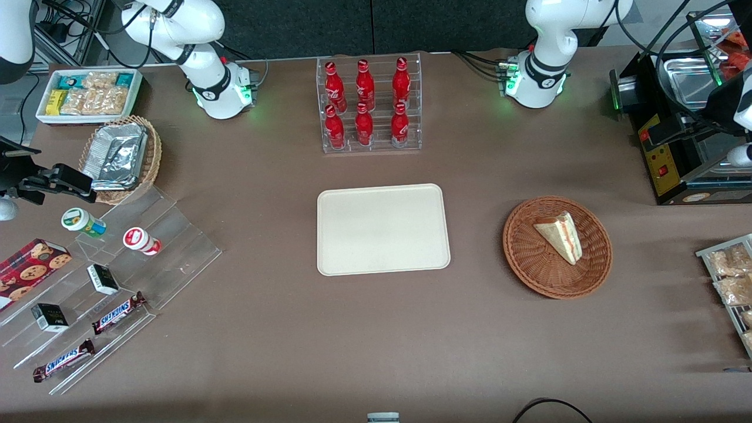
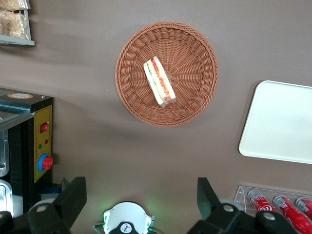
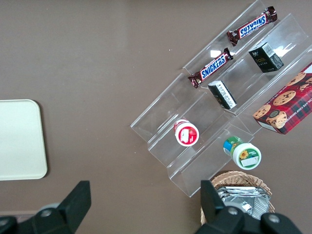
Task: Place sandwich from basket to tray
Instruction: 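Move the left gripper over the sandwich in the wicker basket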
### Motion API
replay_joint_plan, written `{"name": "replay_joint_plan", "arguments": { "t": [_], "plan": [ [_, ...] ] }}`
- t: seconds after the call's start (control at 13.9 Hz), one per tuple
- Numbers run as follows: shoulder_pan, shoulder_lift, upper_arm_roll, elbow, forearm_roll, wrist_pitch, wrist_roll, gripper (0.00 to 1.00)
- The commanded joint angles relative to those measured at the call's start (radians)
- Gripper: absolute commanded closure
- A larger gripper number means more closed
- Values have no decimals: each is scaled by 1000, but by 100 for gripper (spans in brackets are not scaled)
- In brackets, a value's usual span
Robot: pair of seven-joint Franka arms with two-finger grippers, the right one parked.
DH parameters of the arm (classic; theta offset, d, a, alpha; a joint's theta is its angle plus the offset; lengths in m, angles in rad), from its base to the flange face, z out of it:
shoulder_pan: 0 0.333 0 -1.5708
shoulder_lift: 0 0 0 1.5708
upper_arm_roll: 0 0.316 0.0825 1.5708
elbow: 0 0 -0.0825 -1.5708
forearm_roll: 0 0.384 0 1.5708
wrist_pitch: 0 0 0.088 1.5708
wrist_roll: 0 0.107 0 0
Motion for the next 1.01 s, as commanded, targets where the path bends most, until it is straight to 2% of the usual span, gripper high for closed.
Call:
{"name": "replay_joint_plan", "arguments": {
  "t": [0.0,0.14,0.43,0.72,0.94],
  "plan": [
    [-7,-16,1,-13,21,-1,38,0],
    [-7,-13,-8,-31,18,19,38,0],
    [-8,-30,-8,-194,15,120,37,0],
    [-10,-30,-7,-378,18,347,1,0],
    [-16,-27,-10,-504,19,540,-133,0]
  ]
}}
